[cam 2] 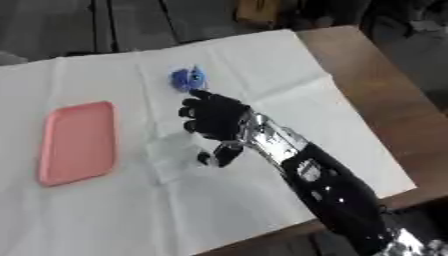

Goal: Pick up objects on the table and place them in the box.

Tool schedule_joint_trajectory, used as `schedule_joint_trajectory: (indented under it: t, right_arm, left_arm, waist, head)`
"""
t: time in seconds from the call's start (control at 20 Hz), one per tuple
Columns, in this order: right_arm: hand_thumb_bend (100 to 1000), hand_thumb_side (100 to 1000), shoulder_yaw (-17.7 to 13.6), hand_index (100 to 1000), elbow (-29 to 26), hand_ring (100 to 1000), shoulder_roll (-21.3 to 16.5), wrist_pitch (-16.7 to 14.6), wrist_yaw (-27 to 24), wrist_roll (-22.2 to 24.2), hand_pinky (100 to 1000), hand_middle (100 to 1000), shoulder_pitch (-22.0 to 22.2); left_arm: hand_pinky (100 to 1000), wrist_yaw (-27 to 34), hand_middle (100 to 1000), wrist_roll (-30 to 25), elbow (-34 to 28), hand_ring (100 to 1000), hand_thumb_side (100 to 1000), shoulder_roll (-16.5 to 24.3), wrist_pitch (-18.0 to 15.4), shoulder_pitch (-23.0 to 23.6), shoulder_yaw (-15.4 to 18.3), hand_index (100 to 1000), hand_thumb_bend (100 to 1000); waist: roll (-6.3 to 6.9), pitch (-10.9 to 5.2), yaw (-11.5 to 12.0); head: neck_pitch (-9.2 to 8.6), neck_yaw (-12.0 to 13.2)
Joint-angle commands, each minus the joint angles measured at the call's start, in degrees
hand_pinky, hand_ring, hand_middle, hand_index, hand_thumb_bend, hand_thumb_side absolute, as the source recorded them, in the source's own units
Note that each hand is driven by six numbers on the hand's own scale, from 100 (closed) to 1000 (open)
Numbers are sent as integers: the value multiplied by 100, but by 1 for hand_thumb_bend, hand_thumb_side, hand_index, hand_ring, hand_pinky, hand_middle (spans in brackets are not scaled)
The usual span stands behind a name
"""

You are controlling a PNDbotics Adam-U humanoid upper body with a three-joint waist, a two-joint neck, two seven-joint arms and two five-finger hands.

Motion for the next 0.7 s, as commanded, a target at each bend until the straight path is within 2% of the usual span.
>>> schedule_joint_trajectory:
  t: [0.05,0.2,0.35,0.6,0.7]
  right_arm:
    - [339,303,-67,454,-429,946,-284,41,-374,92,1000,855,-250]
    - [350,307,-45,456,-556,947,-374,52,-573,197,1000,857,-410]
    - [339,306,-53,456,-399,945,-423,109,-775,271,1000,855,-728]
    - [318,305,-69,461,-250,939,-419,160,-909,301,1000,853,-869]
    - [304,302,-115,461,-47,935,-401,250,-948,340,1000,851,-1053]
  left_arm:
    - [574,27,944,-3,-65,791,878,114,-7,-36,-6,959,166]
    - [574,30,944,-7,-69,791,877,108,-9,-42,-9,959,166]
    - [574,52,944,-22,-88,792,875,79,-9,-101,-28,959,167]
    - [575,72,944,-34,-101,791,874,62,-4,-144,-37,960,167]
    - [575,100,944,-64,-124,790,873,35,-2,-240,-79,960,166]
  waist:
    - [5,-84,10]
    - [9,-74,42]
    - [18,-29,150]
    - [31,7,210]
    - [41,82,377]
  head:
    - [36,0]
    - [29,-6]
    - [-10,-32]
    - [-48,-42]
    - [-131,-118]
